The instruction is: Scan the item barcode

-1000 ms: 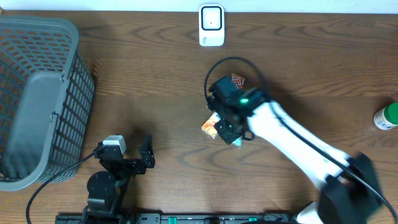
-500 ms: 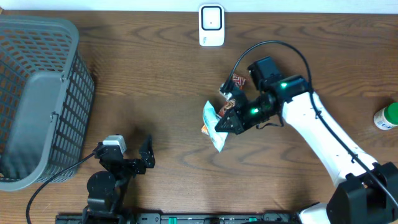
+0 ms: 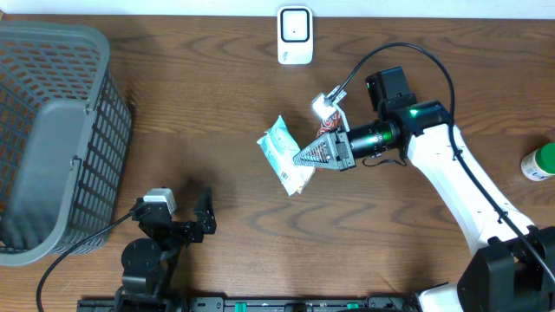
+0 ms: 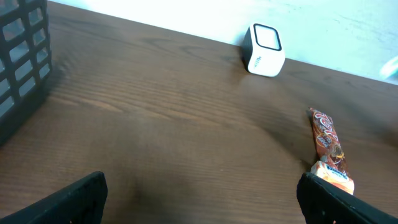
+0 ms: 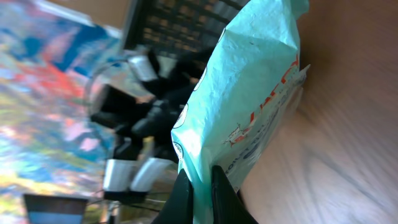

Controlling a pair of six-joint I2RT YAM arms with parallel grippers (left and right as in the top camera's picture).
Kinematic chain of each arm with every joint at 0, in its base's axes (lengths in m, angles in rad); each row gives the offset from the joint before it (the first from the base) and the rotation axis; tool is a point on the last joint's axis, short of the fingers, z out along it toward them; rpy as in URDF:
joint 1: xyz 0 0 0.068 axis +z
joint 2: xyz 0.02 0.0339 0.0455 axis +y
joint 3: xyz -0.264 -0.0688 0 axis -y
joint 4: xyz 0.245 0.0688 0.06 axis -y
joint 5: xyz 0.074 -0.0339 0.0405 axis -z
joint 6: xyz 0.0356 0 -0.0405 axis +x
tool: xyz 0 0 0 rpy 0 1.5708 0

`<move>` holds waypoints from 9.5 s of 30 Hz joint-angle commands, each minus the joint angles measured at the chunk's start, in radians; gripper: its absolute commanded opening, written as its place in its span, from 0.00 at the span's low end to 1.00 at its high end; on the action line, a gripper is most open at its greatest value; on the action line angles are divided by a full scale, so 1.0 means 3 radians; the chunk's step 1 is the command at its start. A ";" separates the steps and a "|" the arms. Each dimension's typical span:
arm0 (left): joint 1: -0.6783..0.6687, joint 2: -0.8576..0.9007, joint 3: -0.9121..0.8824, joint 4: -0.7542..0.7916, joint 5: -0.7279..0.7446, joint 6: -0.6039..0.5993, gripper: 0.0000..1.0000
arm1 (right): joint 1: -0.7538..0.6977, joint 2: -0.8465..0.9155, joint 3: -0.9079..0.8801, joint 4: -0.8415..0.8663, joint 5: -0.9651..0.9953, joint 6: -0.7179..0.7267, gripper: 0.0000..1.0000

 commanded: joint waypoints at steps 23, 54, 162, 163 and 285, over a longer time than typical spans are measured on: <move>0.0009 -0.0023 -0.0046 -0.0098 0.0045 -0.0031 0.98 | 0.0039 0.0032 0.0003 0.1001 0.1479 -0.0505 0.01; 0.0009 -0.0023 -0.0046 -0.0098 0.0045 -0.0031 0.98 | 0.0122 0.2569 0.2856 0.1916 0.3761 -0.1376 0.01; 0.0009 -0.0023 -0.0046 -0.0098 0.0045 -0.0031 0.98 | -0.1086 0.1565 0.2116 -0.1151 0.3012 0.0879 0.99; 0.0009 -0.0023 -0.0046 -0.0098 0.0045 -0.0031 0.98 | -0.1001 0.1573 0.2068 -0.1020 0.2861 0.0815 0.99; 0.0009 -0.0023 -0.0046 -0.0098 0.0045 -0.0031 0.98 | 0.0599 0.2588 0.2619 -0.2555 0.1673 -0.0453 0.01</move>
